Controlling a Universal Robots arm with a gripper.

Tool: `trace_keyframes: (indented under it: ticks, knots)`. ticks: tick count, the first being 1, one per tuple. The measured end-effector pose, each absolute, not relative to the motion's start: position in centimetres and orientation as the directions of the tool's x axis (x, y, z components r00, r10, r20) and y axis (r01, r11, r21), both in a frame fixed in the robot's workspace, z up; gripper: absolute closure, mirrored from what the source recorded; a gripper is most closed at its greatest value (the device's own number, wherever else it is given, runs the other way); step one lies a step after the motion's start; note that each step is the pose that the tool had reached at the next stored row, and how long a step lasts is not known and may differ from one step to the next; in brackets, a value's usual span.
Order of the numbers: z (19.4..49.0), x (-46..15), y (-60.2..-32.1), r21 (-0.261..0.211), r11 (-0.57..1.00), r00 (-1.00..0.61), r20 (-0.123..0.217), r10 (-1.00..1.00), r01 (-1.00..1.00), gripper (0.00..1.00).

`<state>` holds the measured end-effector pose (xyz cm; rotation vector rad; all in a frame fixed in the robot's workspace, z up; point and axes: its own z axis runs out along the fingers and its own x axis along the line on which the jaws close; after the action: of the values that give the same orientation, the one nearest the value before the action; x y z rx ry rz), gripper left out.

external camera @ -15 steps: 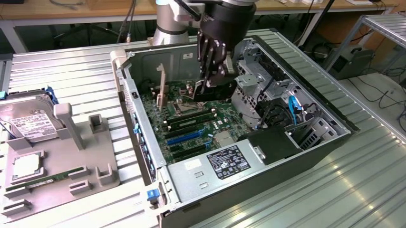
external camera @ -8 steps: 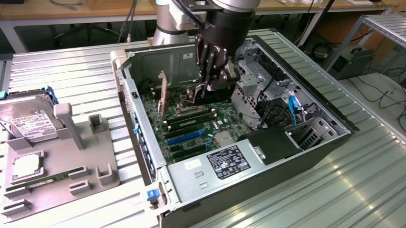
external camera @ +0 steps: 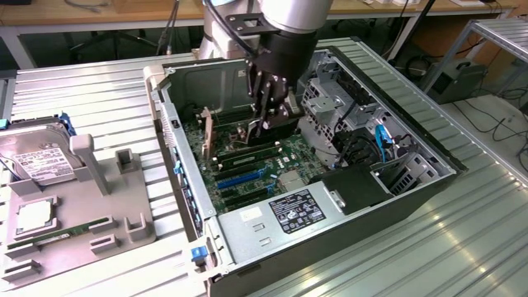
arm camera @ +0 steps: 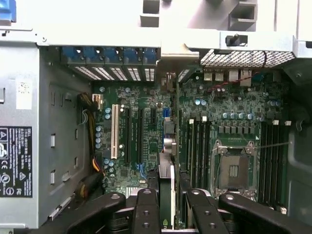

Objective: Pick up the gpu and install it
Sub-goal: 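Insert the gpu into the slot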

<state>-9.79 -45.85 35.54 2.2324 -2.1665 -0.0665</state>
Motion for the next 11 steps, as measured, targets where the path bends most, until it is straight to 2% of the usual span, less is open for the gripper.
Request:
trace_keyframes:
  ticks: [11]
  knots:
    - [33.3, -10.8, -45.8, 0.049, -0.03, 0.03, -0.01, -1.0, -0.998, 0.74]
